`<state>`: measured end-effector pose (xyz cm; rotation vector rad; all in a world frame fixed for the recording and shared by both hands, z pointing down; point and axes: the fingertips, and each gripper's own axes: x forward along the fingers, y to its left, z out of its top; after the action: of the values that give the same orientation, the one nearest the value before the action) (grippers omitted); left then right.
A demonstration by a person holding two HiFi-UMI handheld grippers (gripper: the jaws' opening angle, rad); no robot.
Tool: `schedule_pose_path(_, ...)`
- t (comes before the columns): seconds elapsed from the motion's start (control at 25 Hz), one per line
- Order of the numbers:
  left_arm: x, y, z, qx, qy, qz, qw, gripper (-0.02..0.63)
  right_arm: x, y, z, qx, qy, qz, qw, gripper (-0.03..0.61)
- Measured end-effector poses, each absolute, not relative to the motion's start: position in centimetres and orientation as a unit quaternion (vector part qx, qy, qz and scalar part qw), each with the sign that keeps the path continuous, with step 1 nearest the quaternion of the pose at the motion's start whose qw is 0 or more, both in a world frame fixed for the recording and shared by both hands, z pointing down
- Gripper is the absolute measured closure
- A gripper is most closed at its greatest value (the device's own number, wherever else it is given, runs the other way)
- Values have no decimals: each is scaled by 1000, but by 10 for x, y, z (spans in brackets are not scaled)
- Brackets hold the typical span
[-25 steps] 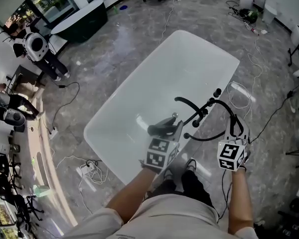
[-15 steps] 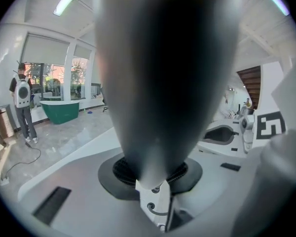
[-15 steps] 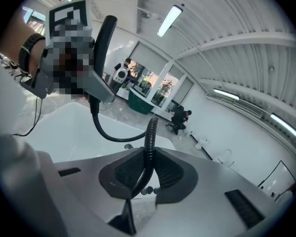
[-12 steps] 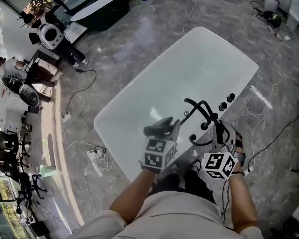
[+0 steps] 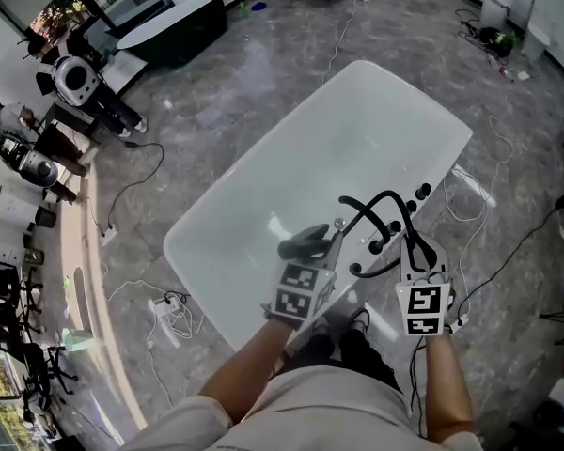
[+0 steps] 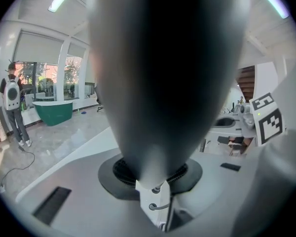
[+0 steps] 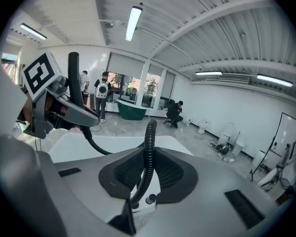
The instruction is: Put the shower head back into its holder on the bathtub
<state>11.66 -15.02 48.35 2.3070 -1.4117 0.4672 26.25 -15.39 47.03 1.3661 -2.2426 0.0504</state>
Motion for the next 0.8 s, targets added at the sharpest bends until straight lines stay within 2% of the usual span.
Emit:
schedule_pose_path(0.2,117,-145,487,829,-492,182,194,515,255,-150,499,481,-847,55,221,509)
schedule_pose_path(0.32,112,-144,489,828,-493,184,196,515,256,-155,513,497,-826,16,264,510)
schedule_pose_path(0.6,111,-144,492,829,-491,177,201,515,263,-162,475,509,-765,-187,347,511)
schedule_pose_path(0.8,114,-143,497,829,-490,181,199,515,232,-149,512,455,-800,-188,343,509)
